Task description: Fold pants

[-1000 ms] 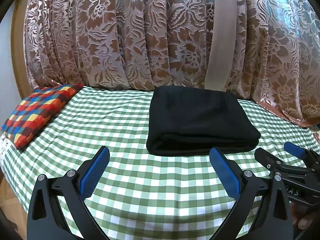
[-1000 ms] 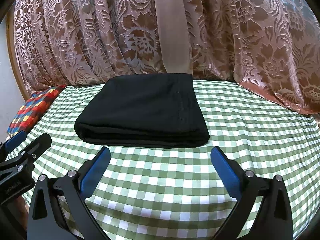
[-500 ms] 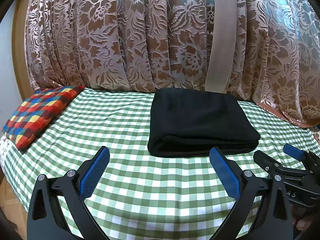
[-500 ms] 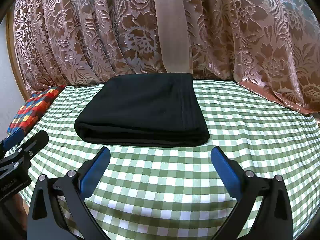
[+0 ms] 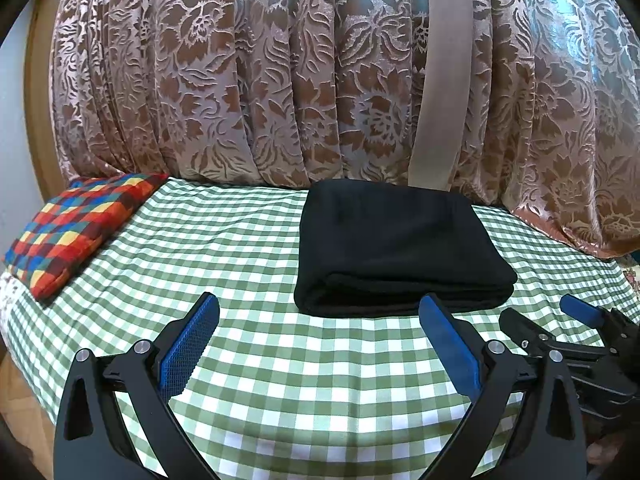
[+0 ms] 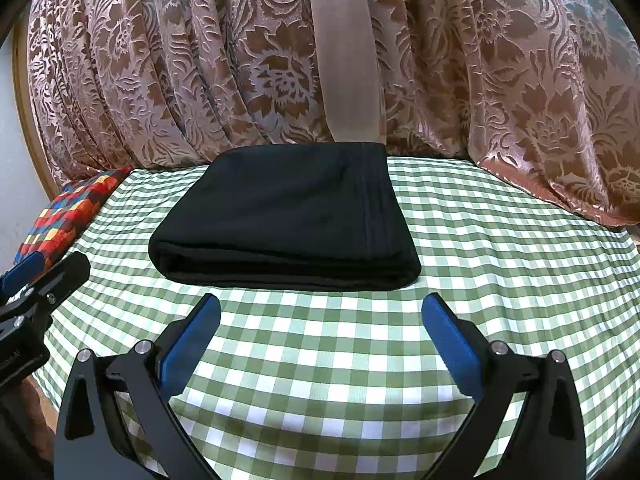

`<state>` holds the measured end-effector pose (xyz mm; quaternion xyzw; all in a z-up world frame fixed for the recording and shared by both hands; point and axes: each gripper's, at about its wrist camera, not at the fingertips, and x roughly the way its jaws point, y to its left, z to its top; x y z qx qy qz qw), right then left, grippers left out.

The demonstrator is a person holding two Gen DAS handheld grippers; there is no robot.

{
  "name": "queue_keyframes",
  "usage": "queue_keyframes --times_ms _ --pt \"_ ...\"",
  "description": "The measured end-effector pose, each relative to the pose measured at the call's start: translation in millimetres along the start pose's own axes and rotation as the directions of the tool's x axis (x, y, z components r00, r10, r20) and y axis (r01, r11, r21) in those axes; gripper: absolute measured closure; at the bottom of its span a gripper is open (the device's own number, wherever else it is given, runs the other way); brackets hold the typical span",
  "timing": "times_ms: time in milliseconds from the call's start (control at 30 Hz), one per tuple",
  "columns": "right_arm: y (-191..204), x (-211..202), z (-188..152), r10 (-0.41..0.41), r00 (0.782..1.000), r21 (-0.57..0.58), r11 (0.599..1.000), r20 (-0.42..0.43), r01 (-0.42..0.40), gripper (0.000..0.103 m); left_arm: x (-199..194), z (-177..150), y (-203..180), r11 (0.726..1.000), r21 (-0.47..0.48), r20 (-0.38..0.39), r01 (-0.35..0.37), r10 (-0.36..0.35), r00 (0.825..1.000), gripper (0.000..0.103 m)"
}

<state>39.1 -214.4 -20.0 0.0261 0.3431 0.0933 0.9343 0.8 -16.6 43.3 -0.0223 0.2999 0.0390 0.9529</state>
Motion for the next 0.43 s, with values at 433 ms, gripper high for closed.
queue_keyframes --times_ms 433 --pt "-7.5 -0.5 2.2 0.014 1.0 0.006 1.0 0.02 -0.014 0.003 6.1 -2.1 0.9 0.998 0.017 -0.017 -0.057 0.057 0.998 0.005"
